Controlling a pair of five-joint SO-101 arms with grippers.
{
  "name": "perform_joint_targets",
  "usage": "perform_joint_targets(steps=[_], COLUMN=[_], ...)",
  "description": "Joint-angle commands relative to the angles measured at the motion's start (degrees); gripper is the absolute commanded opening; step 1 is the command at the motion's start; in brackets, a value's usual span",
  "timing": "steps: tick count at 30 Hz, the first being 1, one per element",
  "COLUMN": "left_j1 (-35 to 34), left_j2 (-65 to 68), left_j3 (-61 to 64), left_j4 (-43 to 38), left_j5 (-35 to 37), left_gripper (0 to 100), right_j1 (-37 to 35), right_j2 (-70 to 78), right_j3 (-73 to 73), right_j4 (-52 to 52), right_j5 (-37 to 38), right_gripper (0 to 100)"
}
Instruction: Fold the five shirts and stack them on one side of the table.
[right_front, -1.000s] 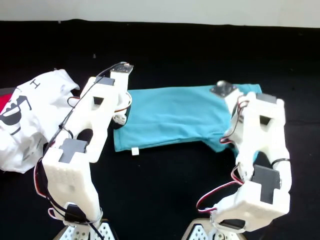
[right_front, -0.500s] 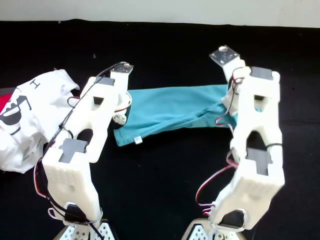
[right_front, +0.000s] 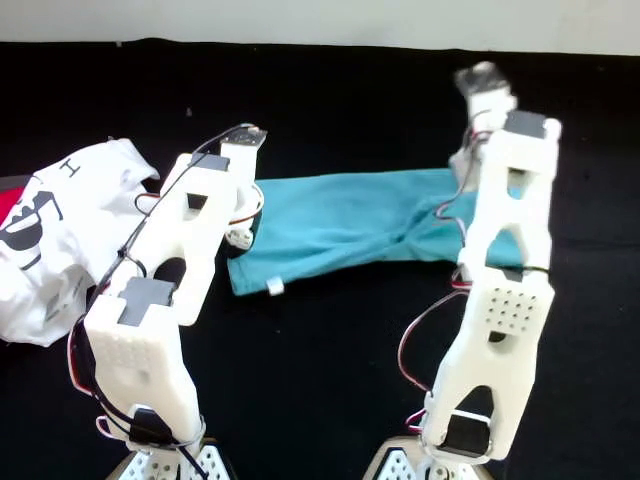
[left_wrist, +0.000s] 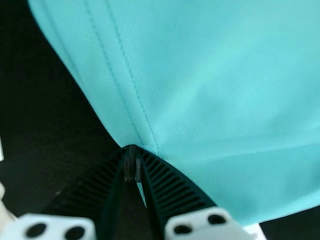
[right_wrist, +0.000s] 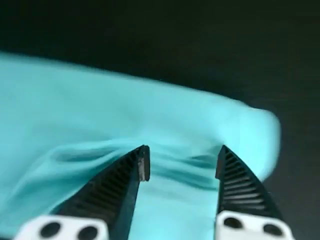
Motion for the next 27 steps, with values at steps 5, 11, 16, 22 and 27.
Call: perform_joint_targets(steps=[5,11,16,22,27], left_j1=[0.4,0.4,0.4,0.4,0.4], left_j2=[0.66,0.66,0.66,0.66,0.66], left_j3=[-0.75,-0.75,-0.75,-0.84,-0.84], left_j4=[-0.53,-0.53,-0.53,-0.7,-0.7], left_j5=[0.18,0.18,0.18,0.18,0.18], left_gripper=[1,1,1,1,1], right_j1=[0.92,-0.48,-0.57,-1.8,-6.46], right_j2=[-0.4,-0.75,-1.19,-8.04,-7.43], right_j3=[-15.34,-12.0,-4.18,8.84,10.86], right_j4=[15.43,18.95,19.03,18.68,17.27], right_j5=[0.0,5.27,5.36,5.45,4.92], right_gripper=[21.1,1.3,0.7,0.6,0.6])
